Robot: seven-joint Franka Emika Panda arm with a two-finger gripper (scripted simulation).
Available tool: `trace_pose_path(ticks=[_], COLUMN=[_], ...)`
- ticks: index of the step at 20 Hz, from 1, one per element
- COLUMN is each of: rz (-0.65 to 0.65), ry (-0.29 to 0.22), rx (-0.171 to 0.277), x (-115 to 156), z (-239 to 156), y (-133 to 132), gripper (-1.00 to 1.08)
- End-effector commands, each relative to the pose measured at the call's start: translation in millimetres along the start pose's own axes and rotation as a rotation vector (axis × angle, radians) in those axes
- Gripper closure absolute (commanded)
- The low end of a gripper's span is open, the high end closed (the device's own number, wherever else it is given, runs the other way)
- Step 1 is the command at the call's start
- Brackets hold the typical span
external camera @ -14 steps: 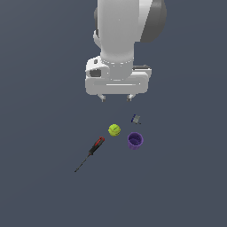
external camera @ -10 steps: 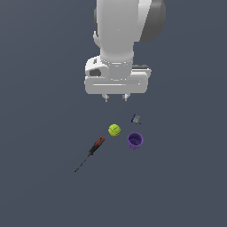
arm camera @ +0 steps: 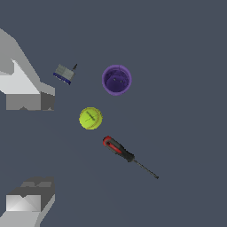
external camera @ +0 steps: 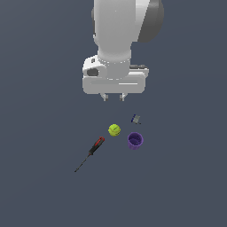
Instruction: Pick up a designated object from a clutter of objects.
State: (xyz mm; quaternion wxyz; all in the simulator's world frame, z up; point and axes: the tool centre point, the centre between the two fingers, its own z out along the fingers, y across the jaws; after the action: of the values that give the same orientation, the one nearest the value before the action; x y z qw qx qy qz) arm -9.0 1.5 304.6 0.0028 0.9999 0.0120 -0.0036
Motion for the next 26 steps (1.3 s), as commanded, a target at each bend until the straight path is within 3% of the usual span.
trace_pose_path(ticks=[1, 10, 18, 26], rz=[-0.004, -0.050, -0.132, -0.196], ry=[-0.001, 0.001, 0.004, 0.007], rx=[-0.001, -0.010, -0.012, -0.001], x=[1.8, 21.3, 42.2, 46.6], z=[3.8, 44.6, 118.9, 180.4], y=[-2.4, -29.5, -81.6, -126.2], gripper=[-0.20, -0.20, -0.20, -0.20])
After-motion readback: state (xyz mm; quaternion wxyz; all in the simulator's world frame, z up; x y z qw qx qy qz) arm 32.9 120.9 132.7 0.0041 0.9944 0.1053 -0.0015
